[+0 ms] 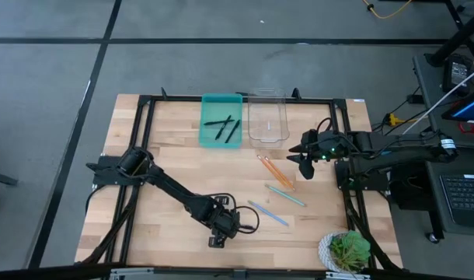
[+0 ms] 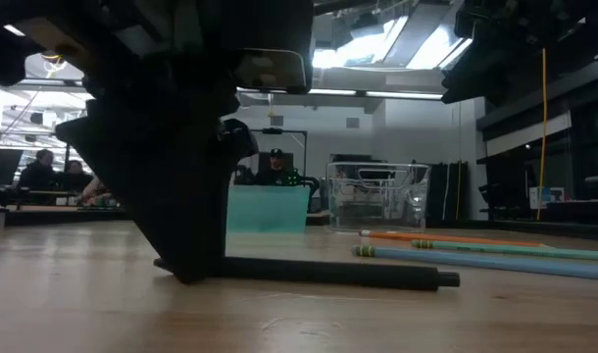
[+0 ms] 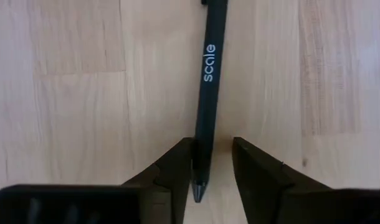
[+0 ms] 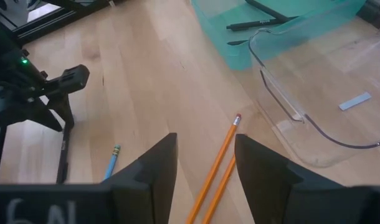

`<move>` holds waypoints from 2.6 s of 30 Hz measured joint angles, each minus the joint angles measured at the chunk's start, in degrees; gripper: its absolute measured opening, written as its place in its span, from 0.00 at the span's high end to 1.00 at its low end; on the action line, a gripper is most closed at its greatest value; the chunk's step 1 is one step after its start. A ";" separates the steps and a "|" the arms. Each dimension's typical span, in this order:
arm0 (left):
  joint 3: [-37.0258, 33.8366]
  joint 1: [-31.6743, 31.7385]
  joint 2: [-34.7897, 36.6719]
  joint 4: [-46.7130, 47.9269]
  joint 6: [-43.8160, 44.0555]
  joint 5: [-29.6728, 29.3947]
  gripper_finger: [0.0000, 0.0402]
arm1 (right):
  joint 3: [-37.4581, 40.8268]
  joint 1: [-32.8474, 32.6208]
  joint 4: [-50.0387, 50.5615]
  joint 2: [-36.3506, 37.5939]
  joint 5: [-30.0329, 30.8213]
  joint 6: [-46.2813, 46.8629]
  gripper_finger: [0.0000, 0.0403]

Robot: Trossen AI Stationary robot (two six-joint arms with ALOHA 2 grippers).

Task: Sort pens & pencils
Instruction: Put the black pen into the light blue bin

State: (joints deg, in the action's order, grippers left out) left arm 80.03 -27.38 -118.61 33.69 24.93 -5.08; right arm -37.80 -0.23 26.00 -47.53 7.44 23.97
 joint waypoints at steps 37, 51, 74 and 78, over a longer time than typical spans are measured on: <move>21.35 11.60 2.28 44.20 13.20 -10.17 0.96 | 0.00 0.00 0.19 0.00 -0.02 -0.63 0.60; 27.04 31.87 8.86 55.59 1.67 -17.12 0.96 | 0.00 0.00 1.61 -0.04 -0.01 -2.17 0.60; 13.08 58.90 11.19 32.59 -2.81 -1.98 0.95 | 0.00 0.00 2.64 -0.11 -0.02 -5.07 0.60; 12.83 59.33 11.19 32.68 -3.06 -1.91 0.89 | 0.00 0.00 2.64 -0.11 -0.02 -5.16 0.60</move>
State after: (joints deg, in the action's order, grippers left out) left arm 92.86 31.96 -107.42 66.37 21.87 -6.99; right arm -37.80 -0.23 28.64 -47.64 7.43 18.81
